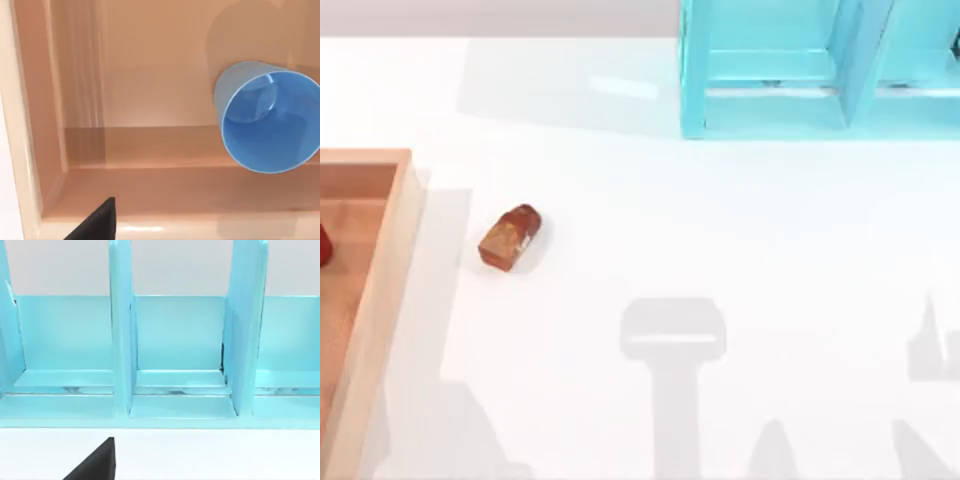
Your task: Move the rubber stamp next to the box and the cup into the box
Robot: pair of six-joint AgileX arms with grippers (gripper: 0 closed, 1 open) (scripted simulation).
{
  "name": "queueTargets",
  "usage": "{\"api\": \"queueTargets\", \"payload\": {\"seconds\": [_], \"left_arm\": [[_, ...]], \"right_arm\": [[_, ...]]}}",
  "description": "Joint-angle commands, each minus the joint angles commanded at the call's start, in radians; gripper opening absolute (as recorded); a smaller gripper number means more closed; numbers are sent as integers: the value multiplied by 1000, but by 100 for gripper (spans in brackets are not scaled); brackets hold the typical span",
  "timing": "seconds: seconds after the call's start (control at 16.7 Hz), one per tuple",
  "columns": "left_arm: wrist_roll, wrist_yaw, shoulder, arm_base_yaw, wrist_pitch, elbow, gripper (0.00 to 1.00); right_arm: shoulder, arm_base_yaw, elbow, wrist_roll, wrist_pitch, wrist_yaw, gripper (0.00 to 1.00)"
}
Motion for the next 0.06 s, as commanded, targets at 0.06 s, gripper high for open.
{"api": "queueTargets", "payload": {"seconds": [0.06], "left_arm": [[1,0,1,0,-1,-1,100]], "right_arm": [[0,0,0,0,0,0,100]]}}
